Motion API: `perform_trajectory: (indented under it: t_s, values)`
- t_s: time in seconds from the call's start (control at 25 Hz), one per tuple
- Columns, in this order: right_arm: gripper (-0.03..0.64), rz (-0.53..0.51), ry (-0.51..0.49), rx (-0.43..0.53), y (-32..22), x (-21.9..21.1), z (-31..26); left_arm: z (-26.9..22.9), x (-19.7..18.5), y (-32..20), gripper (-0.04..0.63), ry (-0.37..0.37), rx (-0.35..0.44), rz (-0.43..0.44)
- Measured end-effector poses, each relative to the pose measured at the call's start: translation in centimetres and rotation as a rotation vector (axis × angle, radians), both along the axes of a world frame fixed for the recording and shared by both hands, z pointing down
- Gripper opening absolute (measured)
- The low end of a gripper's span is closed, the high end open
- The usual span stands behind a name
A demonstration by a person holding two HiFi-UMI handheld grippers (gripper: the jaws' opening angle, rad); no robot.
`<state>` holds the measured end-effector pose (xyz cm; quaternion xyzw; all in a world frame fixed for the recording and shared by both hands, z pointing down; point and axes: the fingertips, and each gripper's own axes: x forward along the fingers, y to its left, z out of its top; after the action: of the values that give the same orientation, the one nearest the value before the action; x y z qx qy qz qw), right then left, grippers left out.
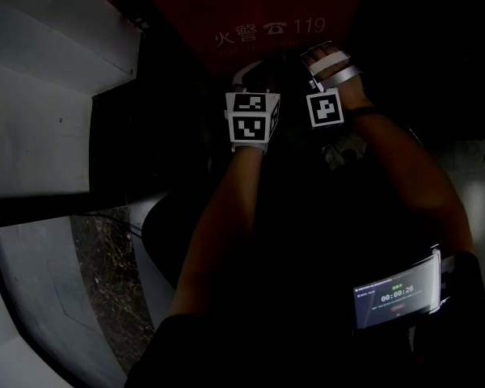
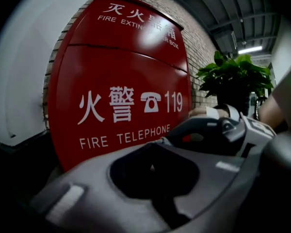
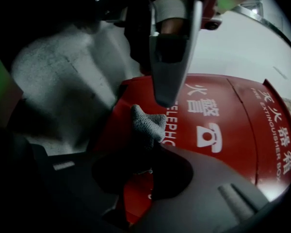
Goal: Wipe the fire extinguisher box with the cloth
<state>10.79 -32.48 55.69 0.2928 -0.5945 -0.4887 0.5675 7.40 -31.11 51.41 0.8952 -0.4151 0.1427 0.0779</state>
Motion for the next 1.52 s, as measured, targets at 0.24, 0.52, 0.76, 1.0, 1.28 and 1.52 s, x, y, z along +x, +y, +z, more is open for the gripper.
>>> perform_trajectory:
  t_s: [0.24, 0.52, 0.76, 1.0, 1.28, 1.52]
  values:
    - [0.071, -0.013, 0.018, -0.055, 0.3, -0.6, 3.4, 3.6, 0.2, -0.2, 0.003, -0.073, -0.058, 0.013]
    - [0.072, -0.007, -0.006, -0.079, 0.4, -0.6, 4.2, 5.3, 0.7, -0.5, 0.003, -0.082, -0.13, 0.024]
    - [0.072, 0.001, -0.027, -0.107, 0.5, -0.6, 4.7, 6.1, 1.4, -0.7, 0.003, -0.077, -0.165, 0.05]
    - [0.072, 0.003, 0.011, -0.126, 0.4, -0.1, 6.8, 7.4, 1.7, -0.4, 0.003, -0.089, -0.209, 0.071]
    - [0.074, 0.006, 0.036, -0.166, 0.8, 0.3, 7.9, 8.3, 2.0, 0.0, 0.003, -0.102, -0.239, 0.093]
    - [0.075, -0.057, 0.004, -0.063, 2.0, -2.9, 3.6, 5.2, 1.1, 0.6, 0.003, -0.04, -0.216, 0.039]
